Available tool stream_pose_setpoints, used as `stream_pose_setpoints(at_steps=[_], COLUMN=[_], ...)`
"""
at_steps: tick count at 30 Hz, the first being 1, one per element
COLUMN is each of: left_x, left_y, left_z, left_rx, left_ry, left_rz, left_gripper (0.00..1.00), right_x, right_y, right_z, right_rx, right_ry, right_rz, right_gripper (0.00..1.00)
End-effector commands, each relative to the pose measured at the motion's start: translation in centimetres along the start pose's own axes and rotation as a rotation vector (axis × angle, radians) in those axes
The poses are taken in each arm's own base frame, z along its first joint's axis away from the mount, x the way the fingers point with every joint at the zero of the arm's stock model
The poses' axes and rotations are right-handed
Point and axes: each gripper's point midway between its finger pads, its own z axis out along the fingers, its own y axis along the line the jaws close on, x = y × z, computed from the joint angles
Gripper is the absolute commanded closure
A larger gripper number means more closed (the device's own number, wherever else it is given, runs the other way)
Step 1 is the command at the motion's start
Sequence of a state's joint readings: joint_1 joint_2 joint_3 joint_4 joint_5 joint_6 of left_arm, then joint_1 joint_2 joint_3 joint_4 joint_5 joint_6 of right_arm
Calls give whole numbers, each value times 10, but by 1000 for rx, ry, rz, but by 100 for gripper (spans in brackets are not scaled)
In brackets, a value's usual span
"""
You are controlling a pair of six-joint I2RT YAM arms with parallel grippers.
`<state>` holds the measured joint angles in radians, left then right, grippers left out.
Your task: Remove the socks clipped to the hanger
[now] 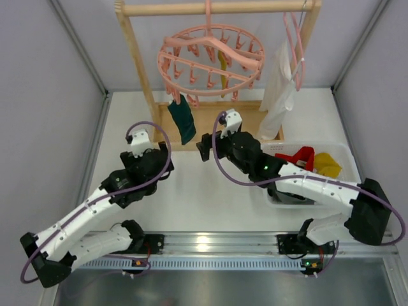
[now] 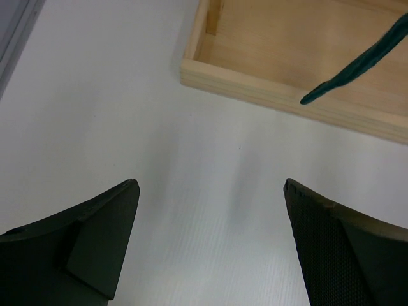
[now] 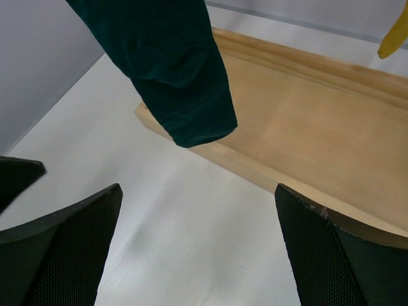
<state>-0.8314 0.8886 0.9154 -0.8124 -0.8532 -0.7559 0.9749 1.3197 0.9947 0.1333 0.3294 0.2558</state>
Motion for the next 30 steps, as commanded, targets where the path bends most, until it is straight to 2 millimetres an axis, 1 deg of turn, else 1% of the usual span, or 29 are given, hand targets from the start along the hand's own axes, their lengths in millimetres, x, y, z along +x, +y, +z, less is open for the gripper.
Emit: stream_pose_setpoints(at_steps=[1,2,3,5,6,10,12,14,15,17,18,19,20,21,22,23,24,25,26,28,29,30], left_x=[-35,-40,-46,-50,-55,-60,-65,-66,-67,-65,-62,-61,-60,-58,-59,-58,-58,-58,-59,-59,-59,-59], left_y=[10,12,14,22,22,24,28,33,35,33,32,31,30,29,29,28,28,29,30,31,32,32], left_z=[-22,-25,-29,-35,-39,-52,-56,-59,-61,-61,-60,-59,-59,-58,-59,-59,-60,-61,-61,-62,-62,-62], left_rx=[46,53,60,52,60,118,126,125,126,136,139,141,147,147,154,157,164,165,166,166,164,162], left_ry=[-60,-75,-88,-93,-96,-88,-101,-106,-110,-104,-96,-91,-85,-81,-81,-78,-80,-81,-85,-88,-89,-92], left_rz=[-146,-147,-156,-140,-140,-125,-113,-103,-104,-95,-90,-83,-77,-68,-72,-70,-74,-77,-78,-77,-74,-72], left_gripper=[1,1,1,2,1,1,1,1,1,1,1,1,2,1,1,1,1,1,1,1,1,1], right_x=[-28,-25,-22,-18,-13,-5,-2,1,0,1,1,1,-7,-1,-1,-6,1,1,4,0,5,2], right_y=[25,27,30,33,38,48,53,54,50,47,44,38,38,35,30,28,23,21,16,13,8,9], right_z=[19,23,32,41,51,74,87,93,101,108,118,121,123,130,132,135,141,143,145,146,144,141], right_rx=[-48,-43,-38,-19,-16,17,41,76,136,191,235,277,296,321,361,379,406,419,435,439,447,442], right_ry=[-134,-133,-138,-138,-127,-125,-126,-124,-133,-134,-148,-158,-178,-178,-189,-203,-200,-208,-207,-235,-236,-254], right_rz=[51,46,43,30,19,1,-6,-24,-23,-21,-15,-17,-20,-33,-37,-46,-57,-60,-73,-65,-72,-66], right_gripper=[1,1,1,1,1,1,1,0,1,1,1,1,1,1,0,1,4,7,17,29,41,48])
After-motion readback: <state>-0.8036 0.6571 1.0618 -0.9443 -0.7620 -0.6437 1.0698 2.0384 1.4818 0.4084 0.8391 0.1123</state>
